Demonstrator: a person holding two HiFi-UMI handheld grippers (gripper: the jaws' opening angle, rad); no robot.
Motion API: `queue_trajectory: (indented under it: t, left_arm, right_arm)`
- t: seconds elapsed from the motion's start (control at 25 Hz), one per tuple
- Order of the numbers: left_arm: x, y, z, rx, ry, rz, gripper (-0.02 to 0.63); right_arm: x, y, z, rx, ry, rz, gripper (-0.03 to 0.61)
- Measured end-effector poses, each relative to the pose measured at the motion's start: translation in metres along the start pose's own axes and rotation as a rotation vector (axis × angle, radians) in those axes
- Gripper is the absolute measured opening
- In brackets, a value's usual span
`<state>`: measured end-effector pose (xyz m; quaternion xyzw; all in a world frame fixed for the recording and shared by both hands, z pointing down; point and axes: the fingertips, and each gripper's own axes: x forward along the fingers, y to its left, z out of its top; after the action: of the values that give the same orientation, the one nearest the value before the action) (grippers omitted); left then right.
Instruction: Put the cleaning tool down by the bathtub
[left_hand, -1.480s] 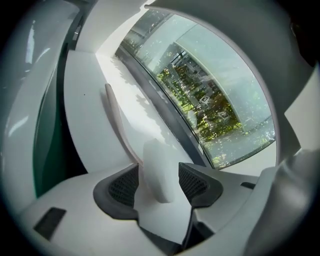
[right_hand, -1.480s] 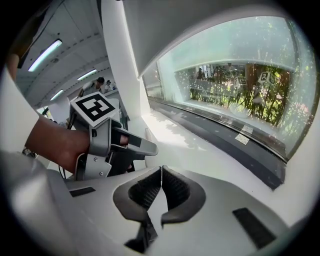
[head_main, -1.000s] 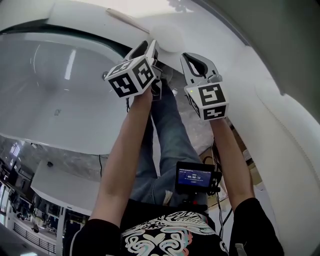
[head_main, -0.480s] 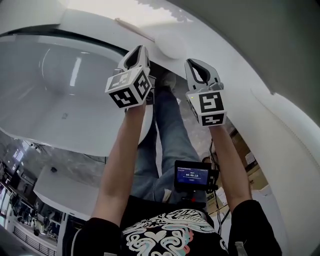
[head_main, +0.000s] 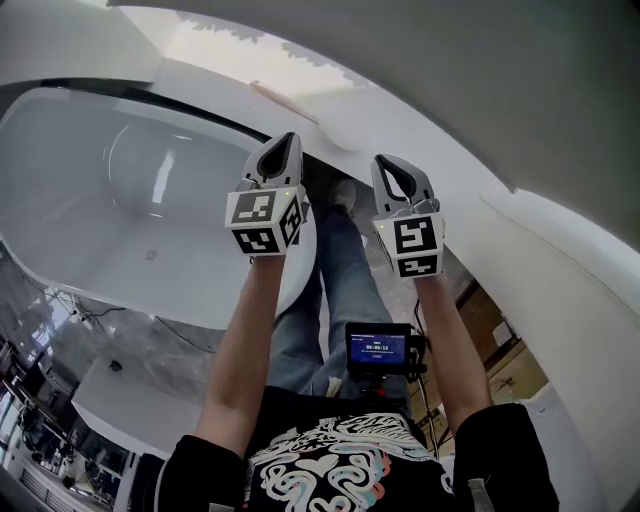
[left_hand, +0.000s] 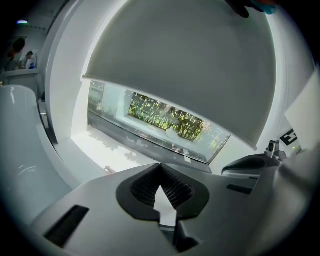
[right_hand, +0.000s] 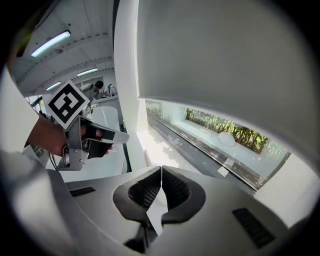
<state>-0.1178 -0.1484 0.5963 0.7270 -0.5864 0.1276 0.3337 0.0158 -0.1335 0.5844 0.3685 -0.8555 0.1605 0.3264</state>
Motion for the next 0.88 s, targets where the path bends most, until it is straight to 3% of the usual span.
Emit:
queue_trajectory:
  t: [0.52, 0.76, 0.88]
  left_arm:
    - [-0.069, -0.019, 0.072, 0.109, -0.06, -0.006, 0.017]
    - [-0.089, -0.031, 0.093, 0.237, -0.071, -0.029, 0.017]
    - [-0.105, -0.031, 0.103, 0.268, -0.073, -0.008, 0.017]
  right_arm:
    - [-0.059, 0.0, 0.08, 0.001, -0.098, -0.084, 0.028]
    - [-0.081, 0.001, 0.104, 0.031, -0.175, -0.087, 0.028]
    - [-0.092, 0.005, 0.11, 0.025, -0.163, -0.107, 0.028]
